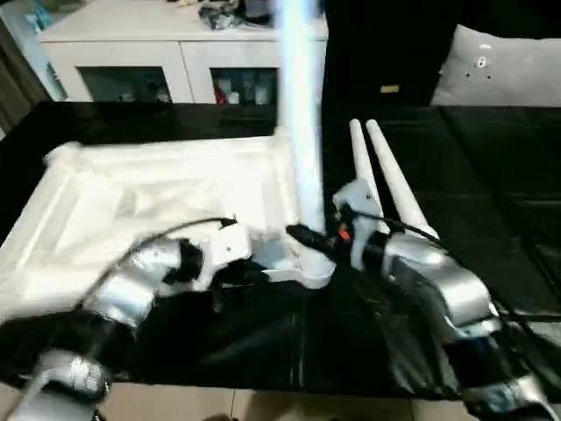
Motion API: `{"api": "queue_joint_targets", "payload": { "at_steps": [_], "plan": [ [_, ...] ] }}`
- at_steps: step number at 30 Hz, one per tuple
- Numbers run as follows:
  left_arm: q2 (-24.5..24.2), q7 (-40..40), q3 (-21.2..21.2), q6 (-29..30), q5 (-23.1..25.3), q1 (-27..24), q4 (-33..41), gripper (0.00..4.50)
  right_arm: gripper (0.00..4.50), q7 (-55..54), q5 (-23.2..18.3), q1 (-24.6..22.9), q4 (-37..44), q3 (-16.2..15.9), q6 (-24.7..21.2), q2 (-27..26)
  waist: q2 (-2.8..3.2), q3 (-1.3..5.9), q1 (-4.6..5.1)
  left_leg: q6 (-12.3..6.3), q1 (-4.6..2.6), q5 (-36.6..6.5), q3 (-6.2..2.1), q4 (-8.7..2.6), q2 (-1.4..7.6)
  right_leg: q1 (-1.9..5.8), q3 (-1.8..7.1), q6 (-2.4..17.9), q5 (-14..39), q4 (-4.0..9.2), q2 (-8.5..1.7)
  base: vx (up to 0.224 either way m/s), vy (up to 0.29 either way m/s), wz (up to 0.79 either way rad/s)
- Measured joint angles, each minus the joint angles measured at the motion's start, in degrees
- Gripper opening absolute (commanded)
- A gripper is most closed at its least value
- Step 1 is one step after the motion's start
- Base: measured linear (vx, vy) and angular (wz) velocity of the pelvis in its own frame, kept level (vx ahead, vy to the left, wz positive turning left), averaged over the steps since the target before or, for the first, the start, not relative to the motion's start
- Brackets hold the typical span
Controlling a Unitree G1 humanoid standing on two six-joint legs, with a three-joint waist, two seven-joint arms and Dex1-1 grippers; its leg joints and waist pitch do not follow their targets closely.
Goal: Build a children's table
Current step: Insert table leg to table base
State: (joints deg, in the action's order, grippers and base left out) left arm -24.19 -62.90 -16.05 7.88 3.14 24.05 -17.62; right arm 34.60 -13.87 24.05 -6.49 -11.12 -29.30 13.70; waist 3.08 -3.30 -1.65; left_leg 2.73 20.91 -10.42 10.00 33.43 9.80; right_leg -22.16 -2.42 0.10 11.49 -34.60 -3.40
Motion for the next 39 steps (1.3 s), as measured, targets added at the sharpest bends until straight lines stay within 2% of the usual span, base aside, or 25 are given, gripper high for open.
{"api": "queue_joint_targets", "payload": {
  "at_steps": [4, 6, 12, 15, 19, 21, 23, 24, 27, 29, 32, 36, 39],
  "plan": [
    [4.8, 7.6, -0.1, 12.4, 2.3, -3.6, 10.3, 0.0, 1.88, -4.5, 1.8, 1.6, -3.5, 1.2, 1.9, -1.4, -0.15, 0.04, -0.35, -0.01, 0.14, 0.0, 0.04, -0.03, -0.01, 0.01, -0.01, 0.1, -0.1, 0.19, 0.0, 0.0, 0.0, 0.0],
    [6.3, 9.5, -0.6, 14.7, 2.7, -3.7, 11.5, 0.0, 1.88, -5.6, 2.4, 1.8, -4.0, 1.9, 2.7, -1.5, -0.21, 0.01, -0.68, -0.01, 0.23, 0.0, 0.05, -0.05, -0.01, -0.02, -0.03, 0.1, -0.1, 0.21, 0.0, 0.0, 0.0, 0.0],
    [5.2, 10.8, -1.9, 10.9, 3.2, -3.6, 11.2, 0.0, 1.88, -4.5, 1.1, 0.2, -3.5, 3.8, 6.5, -1.5, -0.22, 0.0, -1.45, 0.0, 0.42, 0.0, 0.05, -0.31, 0.04, -0.26, -0.1, 0.3, -0.2, 0.21, 0.06, 0.0, 0.0, 0.0],
    [3.9, 10.7, -1.8, 9.2, 3.2, -3.4, 11.1, 0.0, 1.88, -3.3, -0.6, -0.5, -3.3, 5.3, 8.6, -2.0, -0.21, 0.01, -1.62, 0.01, 1.02, 0.0, 0.05, -0.23, 0.05, -0.82, -0.12, 0.4, -0.2, 0.16, 0.07, 0.0, 0.0, 0.0],
    [1.1, 9.1, -1.5, 4.0, 2.5, -1.2, 7.1, 0.0, 1.88, 0.9, -6.4, -2.0, -3.1, 9.5, 10.3, -2.5, -0.2, 0.0, -1.67, -0.11, 1.42, 0.1, 0.05, 0.01, 0.07, -1.1, -0.16, 0.4, -0.3, 0.12, 0.07, 0.0, 0.0, 0.0],
    [0.6, 8.5, -0.5, 3.0, 1.7, -0.6, 5.3, 0.0, 1.88, 1.6, -7.1, -2.0, -3.1, 11.3, 11.1, -1.5, -0.2, 0.0, -1.67, -0.27, 1.46, 0.1, 0.05, 0.14, 0.08, -1.1, -0.16, 0.4, -0.3, 0.08, 0.06, 0.0, 0.0, 0.0],
    [0.1, 6.5, 0.5, 3.1, 0.3, -0.1, 4.0, 0.44, 1.88, 2.5, -8.1, -2.0, -3.1, 13.1, 11.8, -0.6, -0.2, 0.0, -1.61, -0.28, 1.46, 0.1, 0.05, 0.21, 0.08, -1.09, -0.16, 0.4, -0.3, 0.06, 0.05, 0.0, 0.0, 0.0],
    [-0.2, 5.5, 0.7, 3.3, -0.6, 0.1, 3.7, 0.44, 1.88, 2.9, -8.5, -2.0, -3.0, 13.5, 12.0, -0.3, -0.19, -0.01, -1.62, -0.28, 1.46, 0.1, 0.05, 0.22, 0.08, -1.1, -0.16, 0.4, -0.3, 0.03, 0.05, 0.0, 0.0, 0.0],
    [0.0, 2.5, 3.2, 3.8, -5.3, 1.1, 4.7, 0.62, 1.88, 3.6, -9.0, -2.0, -2.6, 13.8, 12.1, 0.0, -0.19, 0.0, -1.77, -0.25, 1.39, 0.1, 0.05, 0.27, 0.1, -1.1, -0.17, 0.4, -0.3, -0.16, 0.05, 0.0, 0.0, 0.0],
    [0.3, 0.9, 5.4, 4.5, -9.2, 2.9, 6.3, 0.92, 1.88, 4.2, -9.0, -2.0, -2.6, 13.3, 12.0, 0.2, -0.18, 0.0, -1.95, -0.11, 1.32, 0.0, 0.05, 0.4, 0.1, -1.09, -0.16, 0.5, -0.2, -0.38, 0.02, 0.0, 0.0, 0.0],
    [2.8, 1.0, 9.2, 8.1, -14.6, 5.7, 7.6, 0.95, 1.88, 4.5, -8.3, -2.0, -2.0, 12.4, 11.9, 0.7, -0.18, 0.0, -2.08, -0.08, 1.19, 0.0, 0.05, 0.55, 0.11, -0.94, -0.16, 0.5, -0.3, -0.5, 0.01, 0.0, 0.0, 0.0],
    [7.2, 7.9, 11.8, 10.1, -15.0, 11.3, 5.8, 0.95, 1.88, 4.3, -7.8, -2.4, 0.3, 10.7, 11.8, 0.4, -0.18, 0.0, -1.95, -0.09, 1.13, 0.0, 0.05, 0.76, 0.12, -0.82, -0.13, 0.6, -0.4, -0.51, 0.0, 0.0, 0.0, 0.0],
    [9.6, 17.3, 13.9, 11.5, -13.9, 17.0, 1.5, 0.95, 1.88, 4.0, -6.8, -2.6, 1.4, 9.3, 11.3, 0.2, -0.19, 0.0, -1.89, -0.11, 1.19, 0.0, 0.02, 0.89, 0.13, -0.82, -0.14, 0.6, -0.5, -0.53, 0.0, 0.0, 0.0, 0.0]
  ]
}}
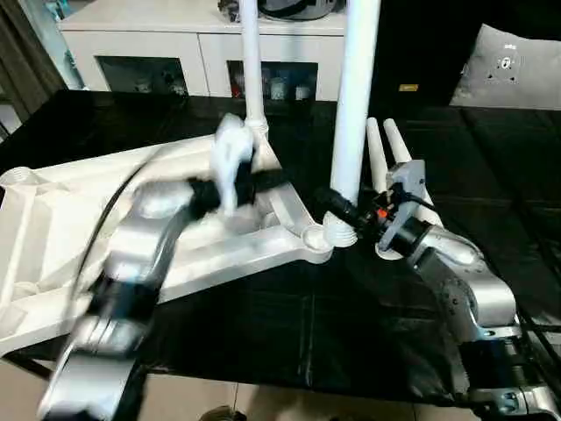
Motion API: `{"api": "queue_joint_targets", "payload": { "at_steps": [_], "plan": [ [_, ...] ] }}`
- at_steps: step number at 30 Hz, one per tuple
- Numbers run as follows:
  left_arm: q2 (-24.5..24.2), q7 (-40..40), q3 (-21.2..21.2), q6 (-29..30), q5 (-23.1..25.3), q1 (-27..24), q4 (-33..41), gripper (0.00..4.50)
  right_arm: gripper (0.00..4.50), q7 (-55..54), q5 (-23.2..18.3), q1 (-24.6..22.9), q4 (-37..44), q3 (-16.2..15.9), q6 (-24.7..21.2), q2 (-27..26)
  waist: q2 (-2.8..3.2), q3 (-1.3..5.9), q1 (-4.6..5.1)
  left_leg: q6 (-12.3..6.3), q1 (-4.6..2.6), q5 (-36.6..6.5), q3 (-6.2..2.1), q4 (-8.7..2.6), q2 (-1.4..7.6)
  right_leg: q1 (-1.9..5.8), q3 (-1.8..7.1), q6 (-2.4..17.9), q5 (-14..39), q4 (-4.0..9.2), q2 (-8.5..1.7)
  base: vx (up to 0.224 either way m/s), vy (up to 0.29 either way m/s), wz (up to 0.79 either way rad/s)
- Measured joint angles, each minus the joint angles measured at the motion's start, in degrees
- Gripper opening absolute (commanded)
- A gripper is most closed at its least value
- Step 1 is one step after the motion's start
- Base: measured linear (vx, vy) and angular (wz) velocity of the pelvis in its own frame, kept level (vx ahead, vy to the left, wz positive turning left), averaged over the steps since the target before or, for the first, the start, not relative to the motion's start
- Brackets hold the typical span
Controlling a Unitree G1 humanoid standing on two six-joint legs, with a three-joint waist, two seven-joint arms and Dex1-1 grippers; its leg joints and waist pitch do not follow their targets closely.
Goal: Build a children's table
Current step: Insert table leg to table base
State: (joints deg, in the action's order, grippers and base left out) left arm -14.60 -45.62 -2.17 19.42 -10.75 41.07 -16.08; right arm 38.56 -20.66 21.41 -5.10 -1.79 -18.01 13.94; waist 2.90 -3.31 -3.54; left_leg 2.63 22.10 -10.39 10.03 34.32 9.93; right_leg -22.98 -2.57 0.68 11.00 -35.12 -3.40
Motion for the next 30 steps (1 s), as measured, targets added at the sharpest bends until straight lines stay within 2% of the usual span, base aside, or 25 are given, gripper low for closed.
{"api": "queue_joint_targets", "payload": {
  "at_steps": [2, 4, 7, 10, 11, 14, 18, 23, 27, 28, 30],
  "plan": [
    [1.1, 5.5, 0.7, 1.0, 1.8, 3.0, -1.8, 0.95, 1.88, 0.0, 0.6, -0.2, 0.4, -1.1, -0.1, 0.0, 0.0, 0.0, 0.19, -0.01, 0.03, 0.0, 0.0, 0.01, 0.0, -0.01, 0.01, 0.0, 0.0, 0.02, 0.0, 0.0, 0.0, 0.0],
    [3.1, 7.1, 1.0, 2.2, 1.9, 4.4, -1.2, 0.95, 1.88, 0.0, 0.9, -0.4, 0.5, -1.6, -0.1, -0.3, 0.0, 0.0, 0.05, -0.04, 0.1, 0.0, -0.01, 0.01, 0.0, -0.04, -0.01, 0.0, 0.0, 0.09, 0.0, 0.0, 0.0, 0.0],
    [5.4, 4.1, -1.6, 4.2, 0.4, 4.2, 3.7, 0.95, 1.88, -0.6, 1.8, -0.4, 0.5, -2.2, -0.2, -0.3, 0.0, 0.0, -0.22, -0.37, 0.27, 0.1, -0.01, 0.02, 0.0, -0.14, -0.03, 0.0, 0.0, 0.14, 0.0, 0.0, 0.0, 0.0],
    [5.7, 0.8, -3.8, 8.0, -3.1, 2.9, 9.7, 0.95, 1.88, -0.9, 2.4, -0.4, 0.5, -2.3, -0.1, 0.0, 0.0, 0.0, -0.43, -0.4, 0.29, 0.1, -0.01, 0.02, 0.01, -0.17, -0.04, 0.0, 0.0, 0.14, 0.0, 0.0, 0.0, 0.0],
    [5.7, 0.3, -4.4, 8.5, -3.7, 2.6, 11.0, 1.12, 1.88, -1.0, 2.5, -0.4, 0.5, -2.3, -0.1, 0.2, 0.0, 0.0, -0.49, -0.4, 0.28, 0.1, -0.01, 0.03, 0.01, -0.17, -0.04, 0.0, 0.0, 0.13, 0.0, 0.0, 0.0, 0.0],
    [5.3, 0.0, -5.0, 9.9, -4.9, 2.0, 12.8, 1.31, 1.88, -1.1, 3.0, -0.4, 0.4, -2.3, 0.0, 0.4, 0.0, 0.0, -0.08, -0.27, 0.22, 0.1, -0.01, 0.08, 0.03, -0.15, -0.05, 0.0, 0.0, 0.0, 0.0, 0.0, 0.0, 0.0],
    [4.6, -0.2, -4.5, 10.1, -4.5, 1.7, 13.0, 1.65, 1.88, -1.7, 3.1, -0.3, 0.2, -2.3, -0.5, 0.6, 0.0, 0.0, 0.0, -0.19, 0.12, 0.1, -0.01, 0.15, 0.04, -0.03, -0.03, -0.1, -0.1, 0.0, 0.0, 0.0, 0.0, 0.0],
    [-1.0, 0.2, -4.6, 7.8, -1.9, 1.0, 10.2, 2.08, 1.88, -3.1, 3.4, 0.8, -0.3, -1.4, -1.8, 1.5, 0.01, 0.0, 0.45, -0.17, 0.1, 0.1, -0.01, 0.15, 0.03, -0.04, -0.01, -0.1, -0.2, 0.0, 0.01, 0.0, 0.0, 0.0],
    [-4.9, -1.5, -5.0, 8.1, -0.6, -2.4, 8.9, 2.19, 1.88, -3.4, 3.6, 1.6, -0.9, 0.0, -3.5, 3.2, 0.01, 0.0, 0.19, -0.18, 0.18, 0.1, -0.01, 0.14, 0.03, -0.06, -0.02, -0.1, -0.2, 0.06, 0.01, 0.0, 0.0, 0.0],
    [-6.2, -2.7, -5.8, 8.6, -0.3, -3.8, 8.8, 2.42, 1.88, -3.4, 3.6, 1.8, -1.3, 0.1, -4.0, 3.4, 0.01, 0.0, 0.17, -0.19, 0.18, 0.1, -0.01, 0.14, 0.03, -0.06, -0.01, -0.1, -0.2, 0.07, 0.01, 0.0, 0.0, 0.0],
    [-6.8, -3.8, -6.8, 9.4, -0.1, -5.7, 8.3, 2.51, 1.88, -3.4, 3.5, 1.8, -2.1, 0.3, -4.4, 3.9, 0.0, 0.0, 0.08, -0.2, 0.26, 0.1, -0.01, 0.15, 0.03, -0.11, -0.03, -0.1, -0.2, 0.09, 0.01, 0.0, 0.0, 0.0]
  ]
}}
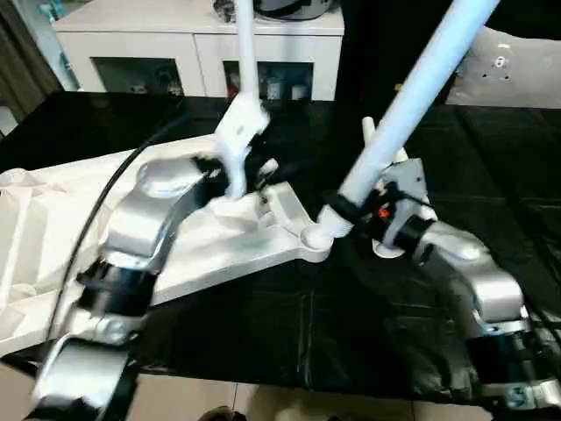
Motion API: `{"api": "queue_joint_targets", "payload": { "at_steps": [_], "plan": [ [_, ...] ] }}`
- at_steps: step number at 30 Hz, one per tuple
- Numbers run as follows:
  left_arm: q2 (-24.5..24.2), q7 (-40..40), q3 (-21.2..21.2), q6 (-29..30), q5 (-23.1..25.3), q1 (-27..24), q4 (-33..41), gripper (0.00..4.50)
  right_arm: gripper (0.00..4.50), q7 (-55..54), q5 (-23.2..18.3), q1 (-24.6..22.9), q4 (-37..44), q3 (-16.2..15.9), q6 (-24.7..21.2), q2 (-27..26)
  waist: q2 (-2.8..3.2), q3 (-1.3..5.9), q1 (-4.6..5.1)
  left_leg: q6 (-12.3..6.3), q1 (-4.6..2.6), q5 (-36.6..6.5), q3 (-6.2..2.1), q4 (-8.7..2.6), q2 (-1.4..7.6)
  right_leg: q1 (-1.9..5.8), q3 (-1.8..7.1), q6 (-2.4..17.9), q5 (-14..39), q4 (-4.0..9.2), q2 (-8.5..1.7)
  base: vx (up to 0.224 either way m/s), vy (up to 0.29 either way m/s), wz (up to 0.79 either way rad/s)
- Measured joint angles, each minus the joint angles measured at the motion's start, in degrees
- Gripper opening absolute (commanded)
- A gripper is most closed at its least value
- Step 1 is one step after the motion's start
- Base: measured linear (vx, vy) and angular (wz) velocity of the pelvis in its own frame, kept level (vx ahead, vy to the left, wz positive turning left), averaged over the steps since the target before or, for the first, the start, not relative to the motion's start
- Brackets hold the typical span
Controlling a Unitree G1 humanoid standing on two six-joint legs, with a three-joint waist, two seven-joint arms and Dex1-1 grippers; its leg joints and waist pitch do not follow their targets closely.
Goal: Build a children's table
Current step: Insert table leg to table base
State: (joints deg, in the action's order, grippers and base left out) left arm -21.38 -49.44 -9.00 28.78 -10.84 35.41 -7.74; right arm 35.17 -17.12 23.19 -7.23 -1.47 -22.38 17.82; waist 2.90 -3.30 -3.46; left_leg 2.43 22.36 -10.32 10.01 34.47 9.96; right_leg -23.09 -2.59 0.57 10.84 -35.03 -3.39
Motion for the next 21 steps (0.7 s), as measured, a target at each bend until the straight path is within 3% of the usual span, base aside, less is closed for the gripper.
{"api": "queue_joint_targets", "payload": {
  "at_steps": [5, 10, 16, 21],
  "plan": [
    [-0.1, -1.7, -4.3, 0.5, 0.4, -4.4, -0.5, 2.8, 1.88, 0.4, -0.7, 0.0, -0.1, 0.0, -1.4, 0.1, 0.0, 0.0, -0.34, 0.01, -0.02, 0.0, 0.0, 0.02, -0.01, 0.02, 0.0, 0.0, 0.0, -0.04, -0.02, 0.0, 0.0, 0.0],
    [1.6, -2.0, -5.0, -1.3, 0.6, -4.7, -5.0, 2.8, 1.88, 0.7, -0.7, -0.1, 0.4, -0.2, -2.2, 0.2, 0.01, 0.01, -0.12, 0.02, -0.16, 0.0, 0.0, 0.02, -0.01, 0.08, 0.02, 0.0, 0.0, -0.1, -0.02, 0.0, 0.0, 0.0],
    [1.1, -2.4, -7.1, -5.1, 3.6, -5.6, -10.9, 2.26, 1.88, 1.1, -0.7, -0.7, 0.6, -0.5, -2.4, 0.3, 0.04, 0.01, 0.08, 0.02, -0.12, 0.0, 0.0, 0.01, 0.0, 0.06, 0.01, 0.0, 0.0, -0.08, -0.01, 0.0, 0.0, 0.0],
    [0.4, -2.7, -7.8, -6.1, 4.5, -5.7, -11.7, 1.9, 1.88, 1.1, -0.7, -1.0, 2.1, -0.9, -2.6, 0.3, 0.07, 0.03, 0.01, 0.02, -0.14, 0.0, 0.0, 0.01, 0.0, 0.08, 0.02, 0.0, 0.0, -0.08, -0.01, 0.0, 0.0, 0.0]
  ]
}}
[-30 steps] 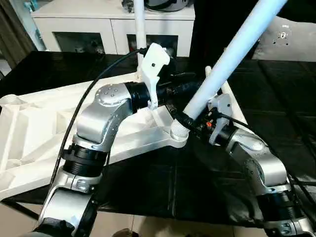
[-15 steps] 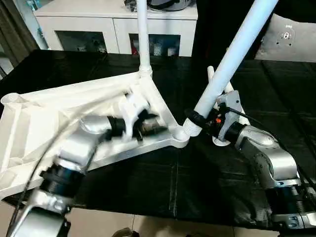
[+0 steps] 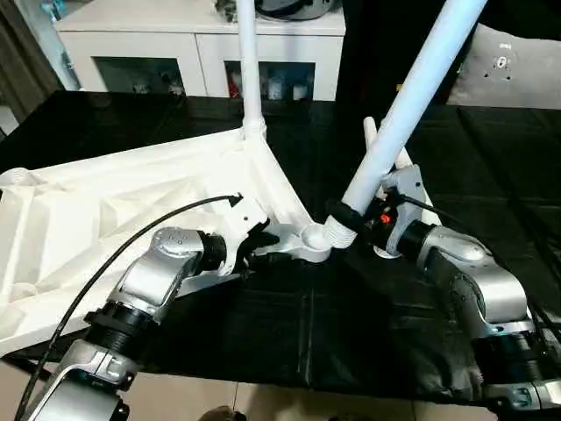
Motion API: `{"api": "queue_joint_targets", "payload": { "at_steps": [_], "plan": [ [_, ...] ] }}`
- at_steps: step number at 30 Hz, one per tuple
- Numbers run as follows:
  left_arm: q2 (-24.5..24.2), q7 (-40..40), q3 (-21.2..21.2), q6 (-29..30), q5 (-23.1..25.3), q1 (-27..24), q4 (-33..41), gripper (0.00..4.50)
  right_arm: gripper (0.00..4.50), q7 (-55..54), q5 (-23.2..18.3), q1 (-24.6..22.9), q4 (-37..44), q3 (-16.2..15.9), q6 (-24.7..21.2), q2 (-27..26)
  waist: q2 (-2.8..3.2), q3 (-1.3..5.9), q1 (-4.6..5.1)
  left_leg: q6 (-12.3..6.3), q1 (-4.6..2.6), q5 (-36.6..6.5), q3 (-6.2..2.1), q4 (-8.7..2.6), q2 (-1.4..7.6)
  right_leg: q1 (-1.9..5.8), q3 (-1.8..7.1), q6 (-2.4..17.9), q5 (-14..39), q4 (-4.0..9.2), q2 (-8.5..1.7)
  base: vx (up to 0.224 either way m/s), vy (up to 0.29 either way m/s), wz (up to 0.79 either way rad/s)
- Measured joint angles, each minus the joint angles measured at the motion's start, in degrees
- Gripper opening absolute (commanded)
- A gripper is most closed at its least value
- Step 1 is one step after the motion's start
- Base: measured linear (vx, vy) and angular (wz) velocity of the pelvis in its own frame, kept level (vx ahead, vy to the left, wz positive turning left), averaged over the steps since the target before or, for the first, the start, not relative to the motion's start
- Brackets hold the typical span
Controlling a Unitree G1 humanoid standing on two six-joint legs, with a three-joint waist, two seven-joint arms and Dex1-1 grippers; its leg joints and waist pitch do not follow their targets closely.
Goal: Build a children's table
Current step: Insert table leg to table base
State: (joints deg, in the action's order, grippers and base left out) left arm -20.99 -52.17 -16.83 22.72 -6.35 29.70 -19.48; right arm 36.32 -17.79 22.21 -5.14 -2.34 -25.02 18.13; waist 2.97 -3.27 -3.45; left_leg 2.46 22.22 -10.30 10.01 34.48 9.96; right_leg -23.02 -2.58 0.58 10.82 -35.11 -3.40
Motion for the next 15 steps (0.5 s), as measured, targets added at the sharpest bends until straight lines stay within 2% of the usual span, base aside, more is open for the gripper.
{"api": "queue_joint_targets", "payload": {
  "at_steps": [5, 15],
  "plan": [
    [-0.3, -0.1, -0.7, -2.5, 1.7, 0.0, -2.8, 1.4, 1.88, 0.1, 0.0, -0.2, 0.5, -0.1, -0.7, 0.0, 0.07, 0.05, 0.0, 0.0, -0.12, 0.0, 0.0, 0.0, 0.0, 0.11, 0.01, 0.0, 0.0, 0.0, 0.0, 0.0, 0.0, 0.0],
    [-0.9, -1.8, -0.9, -3.8, 2.0, 0.1, -3.3, 0.53, 1.88, 1.7, 0.1, -0.1, 0.5, -1.0, -2.1, 1.1, 0.07, 0.05, 0.04, 0.0, -0.12, 0.0, 0.0, 0.0, 0.0, 0.12, 0.01, 0.0, 0.0, 0.0, 0.0, 0.0, 0.0, 0.0]
  ]
}}
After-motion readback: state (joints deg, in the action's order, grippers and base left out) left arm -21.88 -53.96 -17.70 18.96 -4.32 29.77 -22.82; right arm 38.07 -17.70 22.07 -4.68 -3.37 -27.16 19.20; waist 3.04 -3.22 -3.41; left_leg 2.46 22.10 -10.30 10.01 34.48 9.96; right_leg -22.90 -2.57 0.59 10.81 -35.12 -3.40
